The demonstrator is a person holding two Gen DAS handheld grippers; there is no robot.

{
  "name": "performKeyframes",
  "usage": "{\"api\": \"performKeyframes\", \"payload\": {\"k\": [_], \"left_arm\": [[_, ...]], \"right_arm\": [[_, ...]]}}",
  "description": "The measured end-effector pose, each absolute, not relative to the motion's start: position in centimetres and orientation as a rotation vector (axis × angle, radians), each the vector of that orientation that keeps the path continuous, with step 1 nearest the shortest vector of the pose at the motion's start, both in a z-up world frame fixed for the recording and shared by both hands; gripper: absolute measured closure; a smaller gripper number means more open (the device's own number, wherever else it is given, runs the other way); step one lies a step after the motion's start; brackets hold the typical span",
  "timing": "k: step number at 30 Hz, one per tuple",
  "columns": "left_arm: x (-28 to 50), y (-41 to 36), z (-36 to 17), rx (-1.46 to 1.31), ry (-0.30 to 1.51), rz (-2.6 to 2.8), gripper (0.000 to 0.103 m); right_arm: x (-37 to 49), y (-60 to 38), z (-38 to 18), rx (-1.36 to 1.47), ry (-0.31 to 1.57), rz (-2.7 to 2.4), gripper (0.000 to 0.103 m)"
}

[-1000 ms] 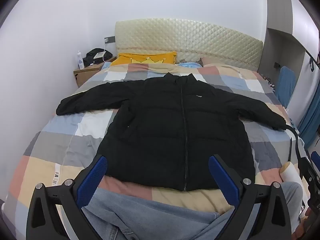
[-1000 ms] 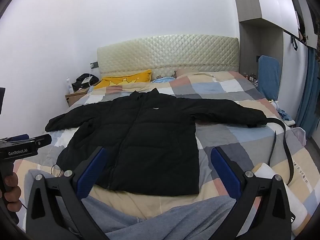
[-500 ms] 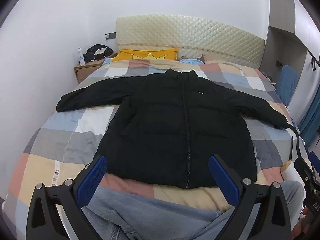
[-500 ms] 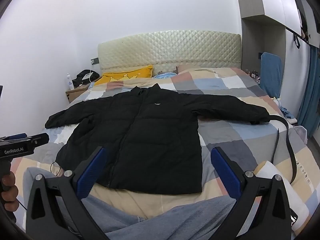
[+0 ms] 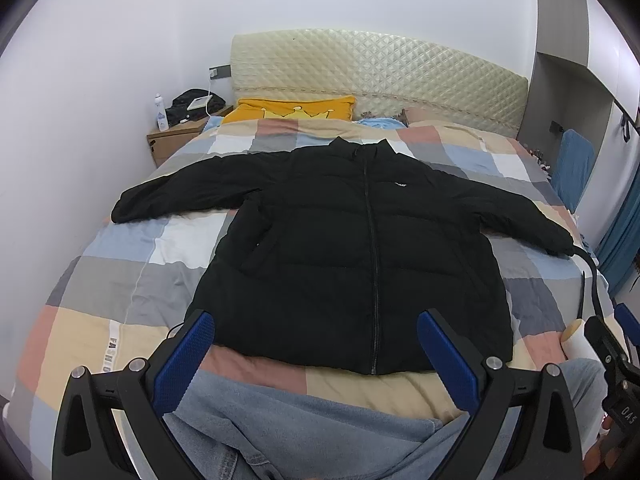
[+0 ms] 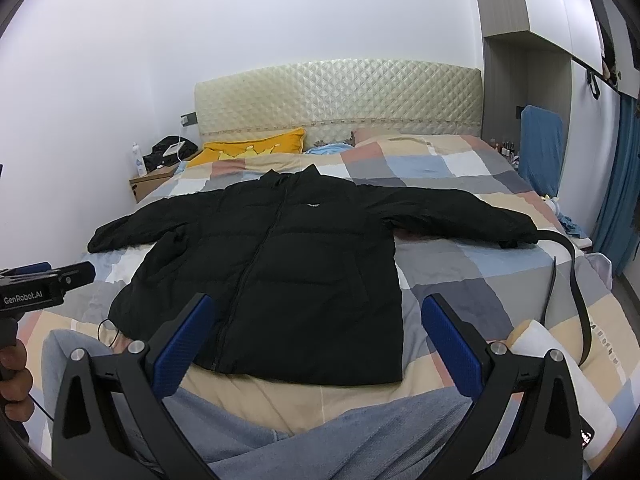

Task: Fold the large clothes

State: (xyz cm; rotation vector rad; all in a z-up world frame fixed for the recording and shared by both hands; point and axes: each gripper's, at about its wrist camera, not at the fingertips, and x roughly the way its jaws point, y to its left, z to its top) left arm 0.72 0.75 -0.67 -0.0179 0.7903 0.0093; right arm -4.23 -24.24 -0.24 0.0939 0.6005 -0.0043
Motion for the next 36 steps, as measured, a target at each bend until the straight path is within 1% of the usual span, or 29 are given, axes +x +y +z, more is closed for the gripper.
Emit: {"api": "performKeyframes", "payload": {"k": [4,7,15,36], "left_arm": [[0.7,1.0,-0.6,-0.024,0.786,0.022,0.000],[0.5,0.7,-0.6,0.023,0.763,0.067,0.000],[1.1,0.9,-1.2,-0.016,0.801,0.040,0.000],[0.8,0.3,-1.8,0.003,0.809,0.008,0.000]], "right_arm": [[-4.4,-24.1,-0.3,0.083,0.594,-0.009,0.000],[-4.5,-24.2,-0.4,0.087,0.596,-0.010,0.000],[-3.6,-24.7,0.1,0.090,0.602,-0.018,0.000],[-3.6,-24.5,-0.6,0.116,0.628,-0.010,0.000]]}}
